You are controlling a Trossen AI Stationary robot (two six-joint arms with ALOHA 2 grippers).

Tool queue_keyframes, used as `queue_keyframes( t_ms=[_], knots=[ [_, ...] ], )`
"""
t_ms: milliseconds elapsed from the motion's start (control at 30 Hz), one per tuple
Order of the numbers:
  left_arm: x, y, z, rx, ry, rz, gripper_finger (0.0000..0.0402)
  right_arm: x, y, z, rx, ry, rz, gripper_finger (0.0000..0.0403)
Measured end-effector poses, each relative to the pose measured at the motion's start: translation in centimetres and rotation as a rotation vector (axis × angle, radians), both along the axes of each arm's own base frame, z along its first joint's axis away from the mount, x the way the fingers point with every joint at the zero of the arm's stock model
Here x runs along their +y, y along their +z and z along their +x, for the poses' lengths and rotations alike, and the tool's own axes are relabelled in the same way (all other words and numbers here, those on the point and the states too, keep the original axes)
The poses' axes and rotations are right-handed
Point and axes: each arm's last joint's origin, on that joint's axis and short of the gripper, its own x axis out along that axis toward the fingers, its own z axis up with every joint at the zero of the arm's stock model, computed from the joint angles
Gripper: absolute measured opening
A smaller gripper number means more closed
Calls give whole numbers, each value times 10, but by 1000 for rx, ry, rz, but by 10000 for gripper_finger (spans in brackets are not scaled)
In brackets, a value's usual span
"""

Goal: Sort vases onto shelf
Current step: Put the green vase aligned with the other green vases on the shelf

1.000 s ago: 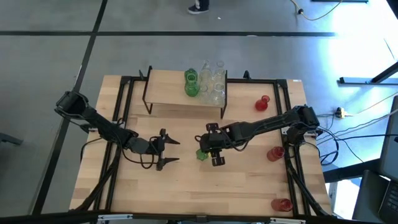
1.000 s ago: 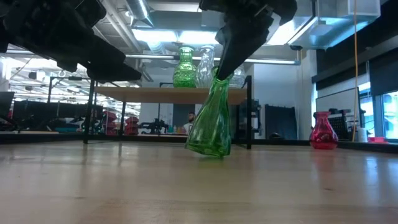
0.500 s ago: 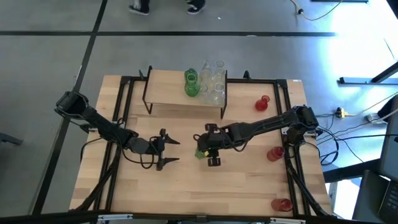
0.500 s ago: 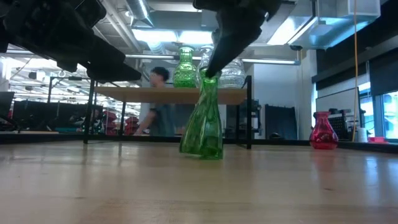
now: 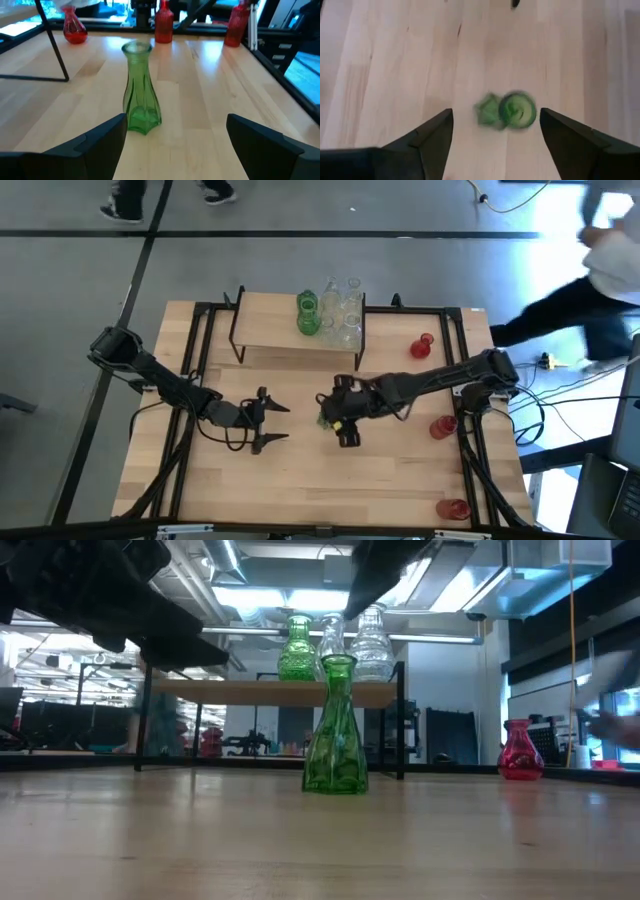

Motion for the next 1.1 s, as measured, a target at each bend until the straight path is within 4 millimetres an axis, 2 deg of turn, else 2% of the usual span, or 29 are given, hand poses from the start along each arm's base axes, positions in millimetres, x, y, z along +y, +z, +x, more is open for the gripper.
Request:
queue_keyframes(
  t_ms=[100,200,367,633,800,900,1000,1100],
  knots=[
    [0,1,1,-12,0,-6,336,11,3,-10,-6,3,-28,282],
    [0,1,2,-30,5,-14,336,22,-5,-24,-6,13,-79,282],
    [6,-1,10,-63,25,-33,336,45,-34,-41,-53,15,-68,270],
    [2,-7,31,-143,-88,-49,336,71,-89,-83,-184,-27,7,253],
    [-5,-2,60,-155,-73,-41,336,72,-113,-101,-295,-31,60,253],
    [-11,-5,75,-93,-57,-33,336,68,-121,-107,-314,-28,87,253],
    [-11,-10,83,15,42,-27,336,65,-131,-112,-279,-20,103,252],
    [-10,-10,85,48,168,-31,336,63,-137,-116,-258,-35,129,253]
  ],
)
